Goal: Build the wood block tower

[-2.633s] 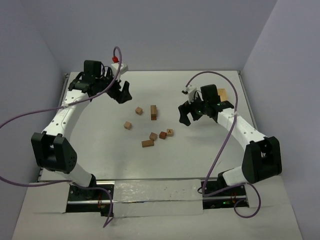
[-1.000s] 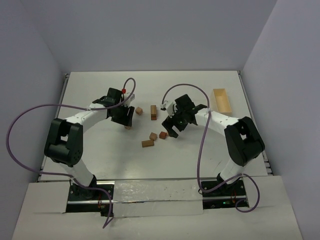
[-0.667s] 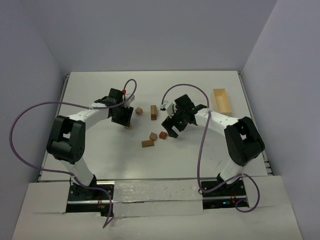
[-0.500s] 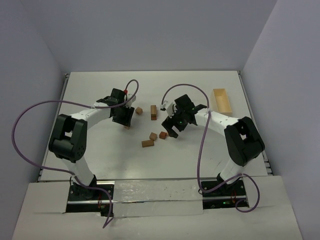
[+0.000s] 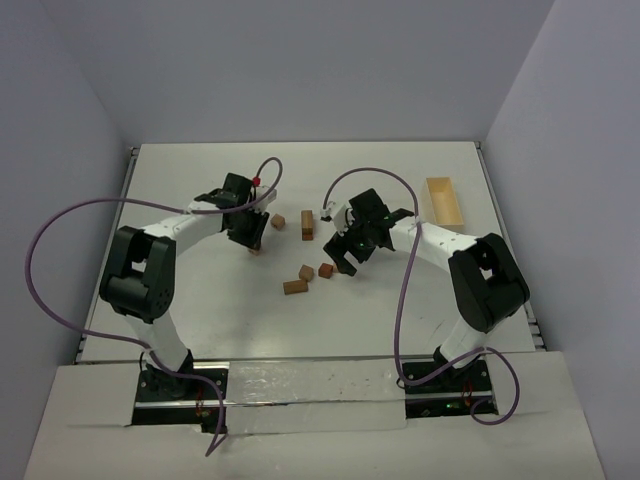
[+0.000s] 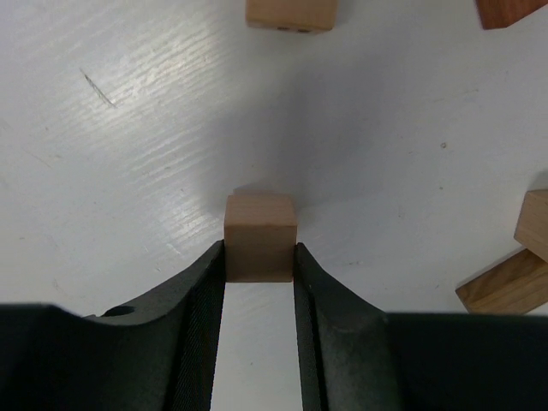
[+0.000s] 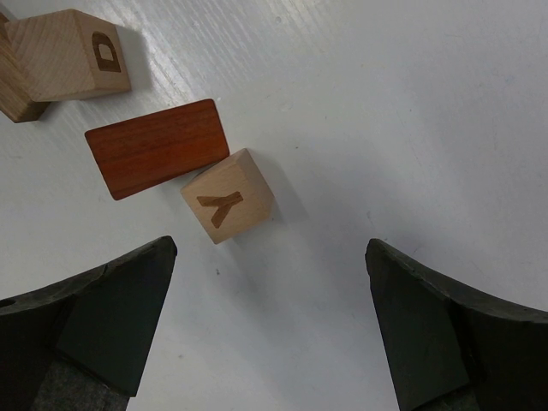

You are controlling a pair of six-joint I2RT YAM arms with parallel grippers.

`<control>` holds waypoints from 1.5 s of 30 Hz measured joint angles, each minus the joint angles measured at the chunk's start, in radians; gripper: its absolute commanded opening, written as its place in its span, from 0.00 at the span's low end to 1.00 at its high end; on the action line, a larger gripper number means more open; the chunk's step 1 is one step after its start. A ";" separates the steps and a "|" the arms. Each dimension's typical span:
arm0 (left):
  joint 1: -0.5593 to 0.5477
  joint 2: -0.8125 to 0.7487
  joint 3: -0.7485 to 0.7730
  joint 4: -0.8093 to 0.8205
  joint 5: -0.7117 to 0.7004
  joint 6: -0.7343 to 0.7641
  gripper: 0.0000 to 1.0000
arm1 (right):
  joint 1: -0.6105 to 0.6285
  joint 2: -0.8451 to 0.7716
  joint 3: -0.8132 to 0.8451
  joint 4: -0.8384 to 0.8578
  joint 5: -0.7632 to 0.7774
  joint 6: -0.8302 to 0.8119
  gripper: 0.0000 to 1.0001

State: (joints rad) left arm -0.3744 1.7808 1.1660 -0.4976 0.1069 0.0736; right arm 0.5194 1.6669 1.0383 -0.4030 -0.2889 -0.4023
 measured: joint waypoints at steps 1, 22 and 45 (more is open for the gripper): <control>0.000 0.001 0.014 -0.007 0.008 0.013 0.03 | 0.000 0.000 0.000 0.000 0.000 0.000 1.00; -0.101 0.424 1.070 -0.558 0.257 0.506 0.06 | -0.200 -0.127 -0.033 -0.010 -0.140 0.067 1.00; -0.150 0.514 1.141 -0.736 0.266 0.774 0.09 | -0.236 -0.145 -0.047 -0.007 -0.176 0.118 1.00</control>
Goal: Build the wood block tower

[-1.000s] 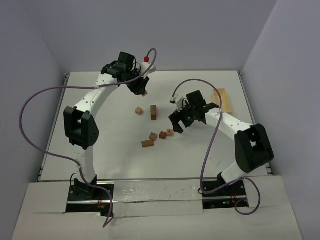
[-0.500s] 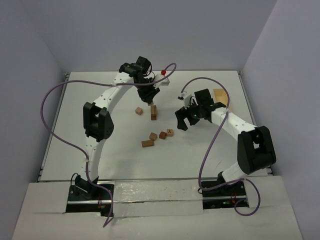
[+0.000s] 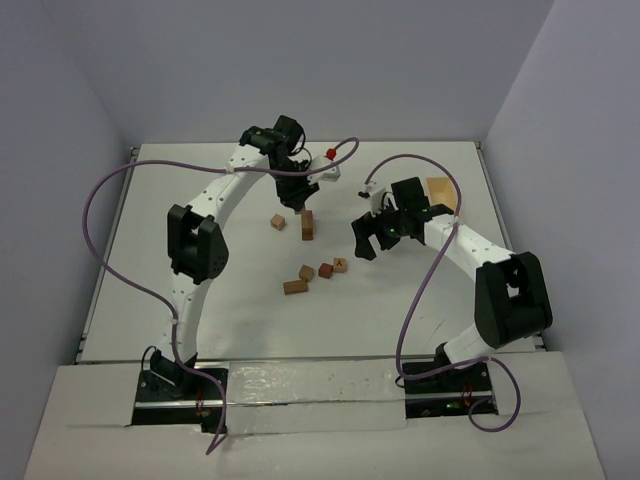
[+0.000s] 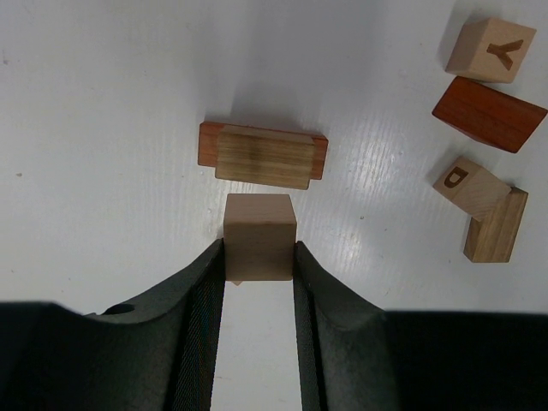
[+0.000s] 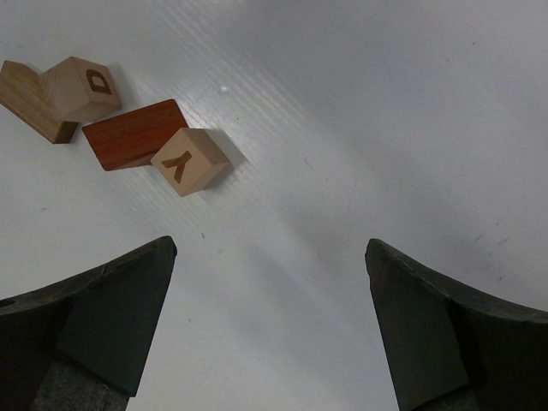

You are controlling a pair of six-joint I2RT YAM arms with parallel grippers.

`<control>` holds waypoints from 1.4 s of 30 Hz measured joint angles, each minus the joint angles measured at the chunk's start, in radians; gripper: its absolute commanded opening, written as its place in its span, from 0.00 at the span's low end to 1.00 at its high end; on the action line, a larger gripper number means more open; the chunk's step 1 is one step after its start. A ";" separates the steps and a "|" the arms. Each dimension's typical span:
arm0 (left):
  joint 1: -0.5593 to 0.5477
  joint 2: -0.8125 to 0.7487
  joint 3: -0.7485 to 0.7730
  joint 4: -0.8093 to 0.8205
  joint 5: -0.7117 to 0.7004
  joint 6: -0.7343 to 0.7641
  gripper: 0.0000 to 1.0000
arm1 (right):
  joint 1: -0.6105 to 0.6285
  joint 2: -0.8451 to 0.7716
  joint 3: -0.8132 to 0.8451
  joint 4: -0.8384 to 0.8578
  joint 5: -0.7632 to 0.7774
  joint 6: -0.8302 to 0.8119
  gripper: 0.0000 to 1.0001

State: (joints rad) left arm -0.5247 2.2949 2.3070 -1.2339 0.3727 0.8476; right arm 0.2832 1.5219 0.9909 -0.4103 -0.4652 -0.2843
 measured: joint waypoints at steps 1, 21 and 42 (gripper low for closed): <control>0.000 0.000 0.000 -0.001 0.001 0.007 0.09 | 0.000 0.000 0.000 0.000 0.000 0.000 1.00; -0.002 0.075 0.035 -0.012 0.021 0.067 0.12 | -0.001 0.008 0.000 -0.001 -0.001 0.000 1.00; -0.026 0.114 0.062 0.007 0.024 0.077 0.15 | -0.013 0.008 0.000 -0.001 -0.004 0.000 1.00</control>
State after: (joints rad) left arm -0.5510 2.4086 2.3694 -1.2264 0.3965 0.9249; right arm 0.2699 1.5295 0.9909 -0.4110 -0.4688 -0.2848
